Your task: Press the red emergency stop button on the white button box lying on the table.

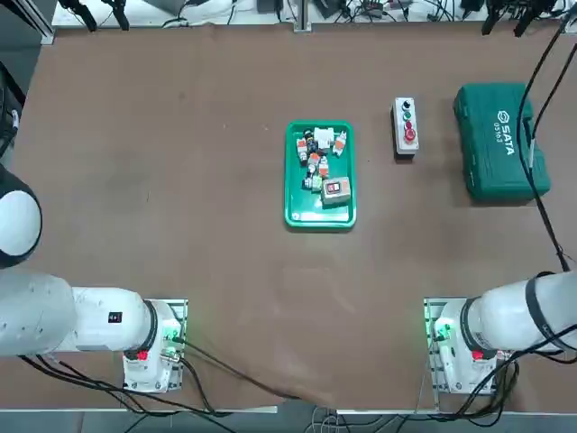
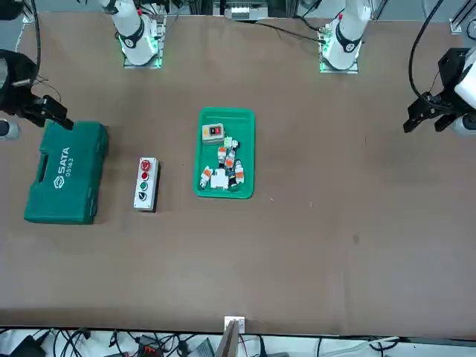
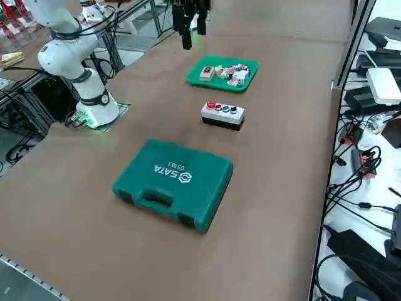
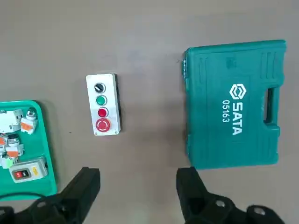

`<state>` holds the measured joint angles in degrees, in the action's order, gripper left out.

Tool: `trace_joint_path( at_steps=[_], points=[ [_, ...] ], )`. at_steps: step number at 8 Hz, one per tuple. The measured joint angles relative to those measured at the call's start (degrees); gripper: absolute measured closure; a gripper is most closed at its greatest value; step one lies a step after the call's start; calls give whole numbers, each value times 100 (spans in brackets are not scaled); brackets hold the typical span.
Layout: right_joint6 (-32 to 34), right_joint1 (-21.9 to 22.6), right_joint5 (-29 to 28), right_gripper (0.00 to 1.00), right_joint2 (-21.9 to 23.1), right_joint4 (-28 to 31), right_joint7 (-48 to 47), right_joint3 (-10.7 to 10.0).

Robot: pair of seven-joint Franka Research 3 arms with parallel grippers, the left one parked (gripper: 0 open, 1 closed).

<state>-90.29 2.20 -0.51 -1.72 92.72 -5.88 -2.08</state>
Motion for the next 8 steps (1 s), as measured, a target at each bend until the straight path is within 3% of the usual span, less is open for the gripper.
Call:
trace_joint_path(
  at_steps=[5,8],
  points=[
    [49,46,-1,98,-167,0,-14,17],
    [224,304,5,99,-168,0,-11,44]
  ],
)
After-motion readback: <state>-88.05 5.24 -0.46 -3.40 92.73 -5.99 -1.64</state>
